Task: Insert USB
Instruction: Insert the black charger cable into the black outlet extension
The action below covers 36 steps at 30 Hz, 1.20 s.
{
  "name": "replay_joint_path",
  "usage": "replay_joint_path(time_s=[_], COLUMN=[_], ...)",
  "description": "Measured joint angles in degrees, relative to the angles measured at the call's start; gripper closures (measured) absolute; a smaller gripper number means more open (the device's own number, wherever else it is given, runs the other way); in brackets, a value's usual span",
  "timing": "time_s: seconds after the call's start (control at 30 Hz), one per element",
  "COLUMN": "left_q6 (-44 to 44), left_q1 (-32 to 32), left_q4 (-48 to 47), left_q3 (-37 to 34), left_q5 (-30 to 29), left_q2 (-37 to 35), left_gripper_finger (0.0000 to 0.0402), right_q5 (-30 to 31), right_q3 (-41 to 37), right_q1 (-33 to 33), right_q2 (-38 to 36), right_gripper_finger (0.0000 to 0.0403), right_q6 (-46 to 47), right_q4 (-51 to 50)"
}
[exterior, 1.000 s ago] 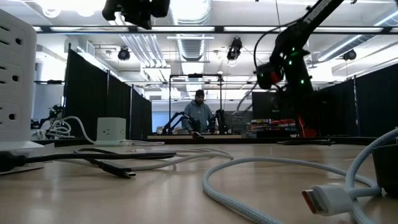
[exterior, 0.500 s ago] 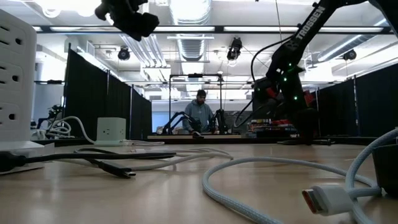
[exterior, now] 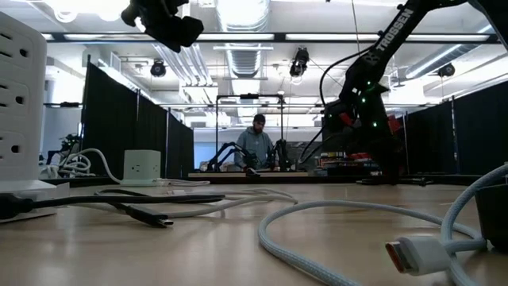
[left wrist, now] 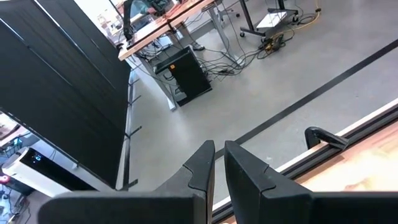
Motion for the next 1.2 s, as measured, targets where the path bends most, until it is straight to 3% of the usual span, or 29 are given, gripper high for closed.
replay_joint_path(time_s=[0.23,0.4,0.53,0.7,0.93,1.07,1.2], left_q6=[0.1,7.2,8.0,-2.6,-6.5,-6.5,-8.5], left_q1=[0.1,0.1,0.0,0.1,-0.5,-1.2,-1.1], left_q4=[1.9,9.0,22.9,37.5,51.2,60.7,63.7], left_q3=[0.0,-1.7,-5.5,-8.6,-8.6,-8.5,-8.5], left_q5=[11.8,31.1,48.1,49.2,50.0,50.2,50.6], left_q2=[0.0,0.0,0.5,4.6,14.2,18.8,22.1], left_gripper_finger=[0.0377,0.0377,0.0377,0.0377,0.0352,0.0327,0.0300], right_q5=[-12.9,-18.7,-20.3,-24.8,-26.6,-27.4,-31.0], right_q3=[3.8,5.6,6.0,6.0,6.5,7.3,8.5], right_q1=[0.2,0.3,1.1,3.3,7.0,7.4,7.6], right_q2=[-11.8,-19.2,-24.2,-28.6,-32.0,-32.9,-33.0], right_gripper_finger=[0.0398,0.0398,0.0398,0.0398,0.0398,0.0398,0.0398], right_q6=[4.0,5.9,8.9,13.9,19.1,20.3,21.2], right_q4=[-1.4,-0.7,4.2,13.5,25.4,26.6,26.7])
